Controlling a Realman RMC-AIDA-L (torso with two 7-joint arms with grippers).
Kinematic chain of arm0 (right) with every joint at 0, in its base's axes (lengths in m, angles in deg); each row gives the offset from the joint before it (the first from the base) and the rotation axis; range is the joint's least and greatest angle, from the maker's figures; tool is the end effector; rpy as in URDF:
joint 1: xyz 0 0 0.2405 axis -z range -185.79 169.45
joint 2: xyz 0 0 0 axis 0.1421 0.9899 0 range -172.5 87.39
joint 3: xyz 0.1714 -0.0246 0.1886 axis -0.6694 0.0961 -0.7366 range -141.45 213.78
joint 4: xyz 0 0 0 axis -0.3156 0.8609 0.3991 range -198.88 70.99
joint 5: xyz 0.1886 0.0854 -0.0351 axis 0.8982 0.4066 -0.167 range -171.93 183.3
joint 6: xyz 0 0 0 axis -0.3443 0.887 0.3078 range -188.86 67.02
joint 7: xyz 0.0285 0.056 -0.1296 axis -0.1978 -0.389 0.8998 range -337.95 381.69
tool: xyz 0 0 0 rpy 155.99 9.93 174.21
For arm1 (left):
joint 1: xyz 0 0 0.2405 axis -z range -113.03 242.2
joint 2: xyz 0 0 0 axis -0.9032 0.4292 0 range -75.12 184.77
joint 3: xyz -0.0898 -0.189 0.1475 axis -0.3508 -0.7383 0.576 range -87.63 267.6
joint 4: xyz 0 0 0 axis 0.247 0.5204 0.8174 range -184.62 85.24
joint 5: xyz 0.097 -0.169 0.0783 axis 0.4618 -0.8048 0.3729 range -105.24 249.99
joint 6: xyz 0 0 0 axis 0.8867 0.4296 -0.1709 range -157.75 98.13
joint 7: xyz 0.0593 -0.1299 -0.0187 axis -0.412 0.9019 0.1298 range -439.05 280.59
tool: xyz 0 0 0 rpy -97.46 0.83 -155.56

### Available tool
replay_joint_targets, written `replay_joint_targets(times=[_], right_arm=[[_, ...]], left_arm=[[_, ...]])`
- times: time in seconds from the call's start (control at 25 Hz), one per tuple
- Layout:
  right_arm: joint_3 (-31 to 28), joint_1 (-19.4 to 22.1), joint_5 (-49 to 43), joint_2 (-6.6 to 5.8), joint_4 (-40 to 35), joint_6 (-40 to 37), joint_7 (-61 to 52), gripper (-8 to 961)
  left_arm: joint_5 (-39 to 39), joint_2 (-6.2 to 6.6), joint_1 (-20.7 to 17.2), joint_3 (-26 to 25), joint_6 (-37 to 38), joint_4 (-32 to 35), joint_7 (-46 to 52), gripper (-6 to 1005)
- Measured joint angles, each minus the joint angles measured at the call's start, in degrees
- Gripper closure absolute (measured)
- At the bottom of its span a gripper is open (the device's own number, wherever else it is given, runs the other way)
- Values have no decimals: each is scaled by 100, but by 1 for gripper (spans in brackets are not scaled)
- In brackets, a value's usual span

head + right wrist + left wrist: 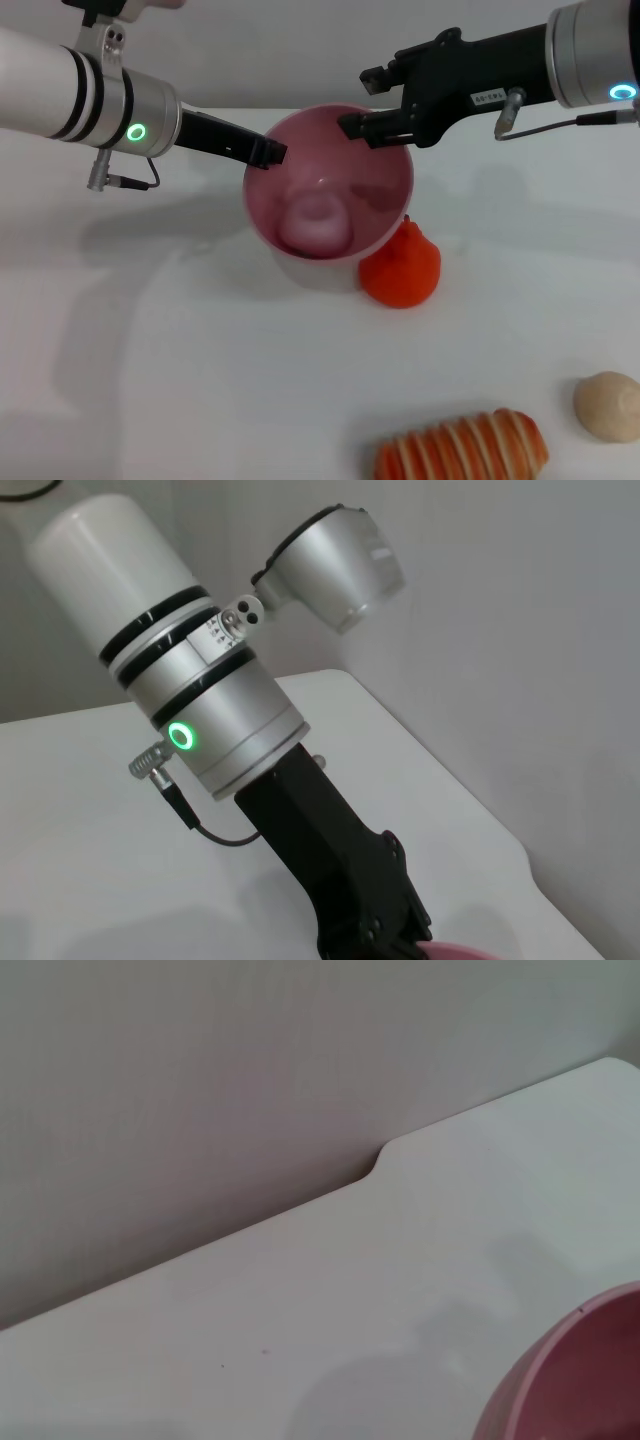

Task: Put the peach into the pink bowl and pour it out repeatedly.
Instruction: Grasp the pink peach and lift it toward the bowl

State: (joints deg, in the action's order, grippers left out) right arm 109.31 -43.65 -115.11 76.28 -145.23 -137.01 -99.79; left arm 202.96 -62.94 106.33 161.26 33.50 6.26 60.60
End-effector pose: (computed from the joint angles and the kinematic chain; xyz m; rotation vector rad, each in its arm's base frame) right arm 0.0922 0.3799 0.0230 -2.7387 0.2925 0.2717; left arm -0.1695 0.4227 -0.0133 -2.4886 -1.0179 -0.1122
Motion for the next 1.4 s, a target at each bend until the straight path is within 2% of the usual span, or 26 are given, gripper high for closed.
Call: replay_joint_targets(times=[0.08,0.56,1.04,1.24,1.4], right_arm=[[-2,27,2,0,-8,11,26,401],[-19,107,39,0,-110,87,64,401],[-80,479,459,10,-383,335,230,400],[-169,749,994,27,-465,397,697,400],[-298,1171,2122,41,-439,562,1647,400]], left_arm=[[0,0,0,0,-7,-2,0,954],[2,0,-21,0,-10,-6,0,954],[-3,1,-53,18,-14,-5,-1,954],[-7,0,-53,18,-22,-18,-40,954],[-8,-3,-53,18,-35,-21,-88,954]])
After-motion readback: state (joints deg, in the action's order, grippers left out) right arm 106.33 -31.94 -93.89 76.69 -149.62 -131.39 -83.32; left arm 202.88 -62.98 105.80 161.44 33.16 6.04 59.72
